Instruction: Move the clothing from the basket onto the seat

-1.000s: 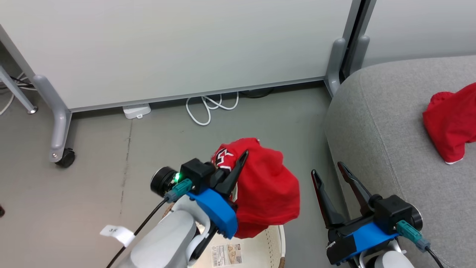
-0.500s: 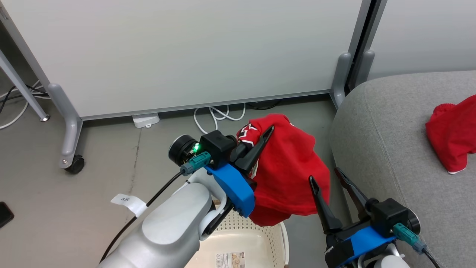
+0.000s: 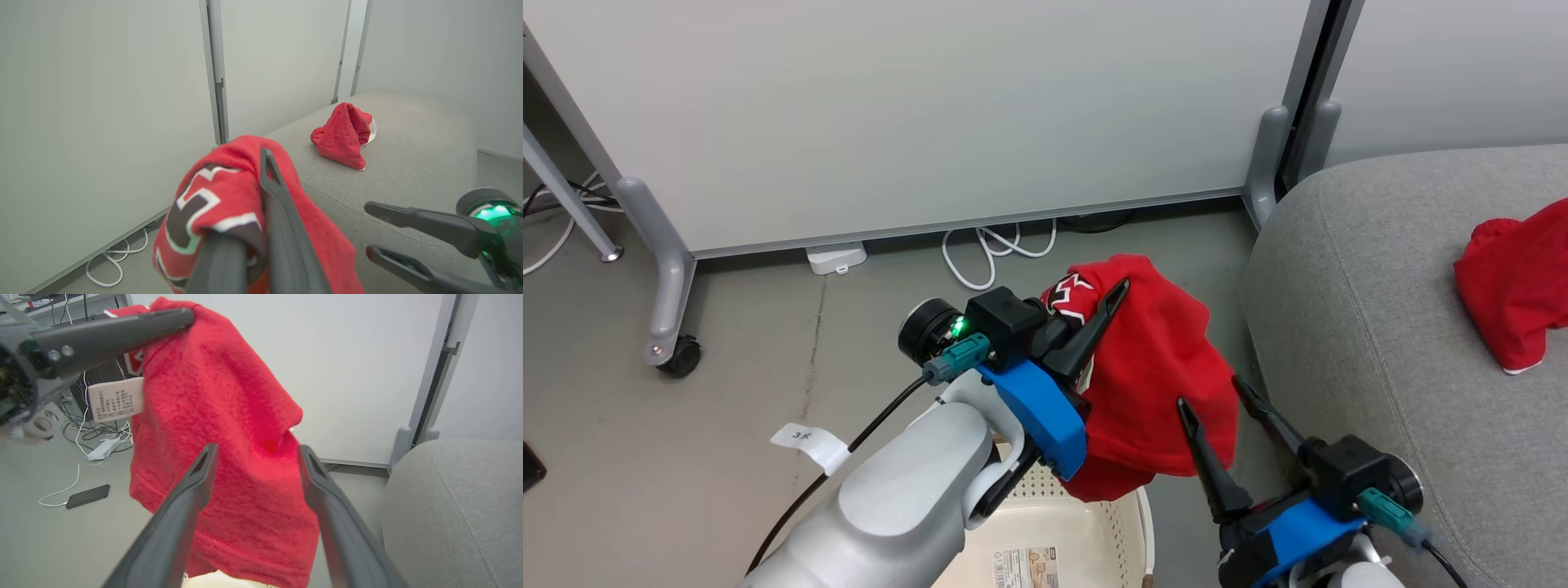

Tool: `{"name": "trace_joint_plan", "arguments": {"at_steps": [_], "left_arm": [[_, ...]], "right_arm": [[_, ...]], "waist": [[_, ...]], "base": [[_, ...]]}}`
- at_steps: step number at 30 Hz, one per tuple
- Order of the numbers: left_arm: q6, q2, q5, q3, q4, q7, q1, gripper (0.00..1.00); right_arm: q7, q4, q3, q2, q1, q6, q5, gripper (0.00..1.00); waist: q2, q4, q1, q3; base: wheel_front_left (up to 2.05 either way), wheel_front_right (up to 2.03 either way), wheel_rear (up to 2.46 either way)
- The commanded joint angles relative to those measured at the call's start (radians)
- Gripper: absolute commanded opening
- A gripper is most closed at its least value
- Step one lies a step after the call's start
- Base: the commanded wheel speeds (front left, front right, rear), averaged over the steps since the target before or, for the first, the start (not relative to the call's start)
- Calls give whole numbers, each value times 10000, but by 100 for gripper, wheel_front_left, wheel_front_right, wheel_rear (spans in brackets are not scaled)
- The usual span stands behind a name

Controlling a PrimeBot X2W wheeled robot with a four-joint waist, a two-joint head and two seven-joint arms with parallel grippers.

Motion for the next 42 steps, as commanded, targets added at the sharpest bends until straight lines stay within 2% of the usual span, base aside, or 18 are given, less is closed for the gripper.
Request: {"name": "trace_joint_plan", "arguments": {"at_steps": [1,12,23,42], "left_arm": [[-20,5,-21,-1,2,-49,-168,0],[-21,-29,-84,-216,43,-50,-240,0],[-21,-131,-267,-616,-50,-50,-357,0],[-21,-78,-623,-1053,-99,-50,-426,0]], "right_arm": [[180,60,221,-11,-198,5,-50,100],[1158,941,981,-11,-1352,5,-129,100],[1892,2429,1631,-207,-2590,5,498,100],[1073,4023,2354,-118,-3654,5,1045,100]], "waist": [[-1,-22,-1,34],[-1,-30,-1,116],[-1,151,-1,114],[-1,221,-1,-66]], "base": [[0,0,0],[0,0,0],[0,0,0],[0,0,0]]}}
